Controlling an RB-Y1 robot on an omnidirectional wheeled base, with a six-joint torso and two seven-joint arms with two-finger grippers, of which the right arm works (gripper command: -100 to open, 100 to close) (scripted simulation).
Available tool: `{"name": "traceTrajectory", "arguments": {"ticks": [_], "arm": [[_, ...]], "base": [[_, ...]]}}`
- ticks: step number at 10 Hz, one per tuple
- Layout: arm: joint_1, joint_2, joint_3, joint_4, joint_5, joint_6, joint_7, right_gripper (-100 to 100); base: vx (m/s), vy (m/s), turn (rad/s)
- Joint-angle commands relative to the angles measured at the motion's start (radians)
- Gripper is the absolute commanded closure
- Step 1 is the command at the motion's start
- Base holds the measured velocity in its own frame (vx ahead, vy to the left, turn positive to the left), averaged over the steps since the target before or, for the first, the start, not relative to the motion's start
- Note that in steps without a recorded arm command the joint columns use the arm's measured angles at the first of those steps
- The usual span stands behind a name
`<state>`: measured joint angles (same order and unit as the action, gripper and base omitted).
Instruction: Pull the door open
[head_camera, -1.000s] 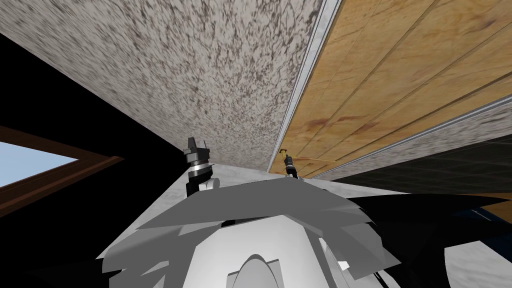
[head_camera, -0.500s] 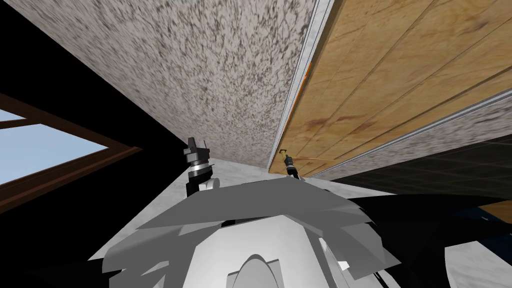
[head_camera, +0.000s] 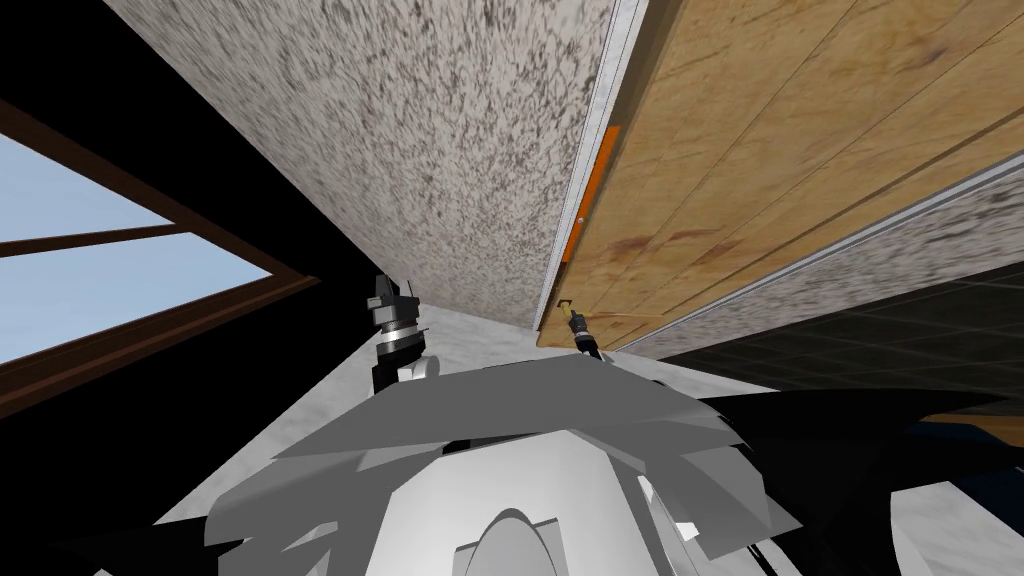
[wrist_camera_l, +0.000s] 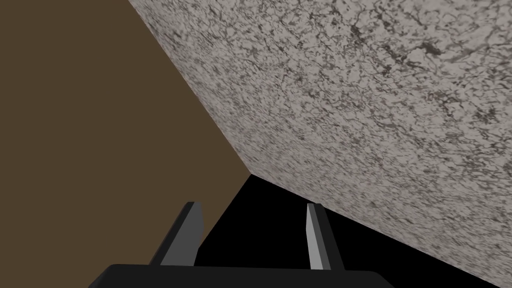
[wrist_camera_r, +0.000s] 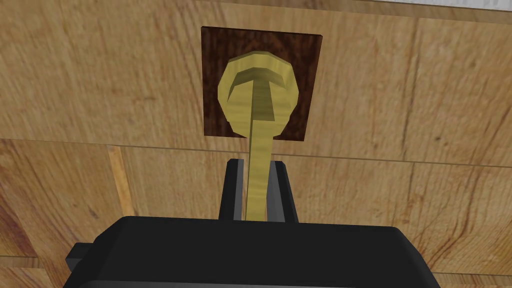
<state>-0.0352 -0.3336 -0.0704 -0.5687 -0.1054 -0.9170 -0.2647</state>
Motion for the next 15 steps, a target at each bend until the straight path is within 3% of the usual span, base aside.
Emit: {"name": "traceTrajectory", "arguments": {"ticks": [1, 8, 9, 10, 11, 15], "arm": [[0.000, 0.000, 0.000, 0.000, 0.000, 0.000, 0.000, 100], [0.063, -0.057, 0.077, -0.012, 0.046, -0.084, -0.093, 100], [0.069, -0.063, 0.085, -0.014, 0.051, -0.093, -0.103, 100], [0.065, -0.058, 0.080, -0.013, 0.048, -0.082, -0.095, 100], [0.086, -0.071, 0.093, -0.005, 0.055, -0.118, -0.114, 100], [0.124, -0.102, 0.111, 0.005, 0.065, -0.184, -0.147, 100]], "base": [[-0.121, -0.015, 0.016], [-0.207, -0.055, 0.112], [-0.230, -0.099, 0.112], [-0.103, -0.040, 0.033], [-0.178, -0.037, 0.180], [-0.204, -0.071, 0.147]]}}
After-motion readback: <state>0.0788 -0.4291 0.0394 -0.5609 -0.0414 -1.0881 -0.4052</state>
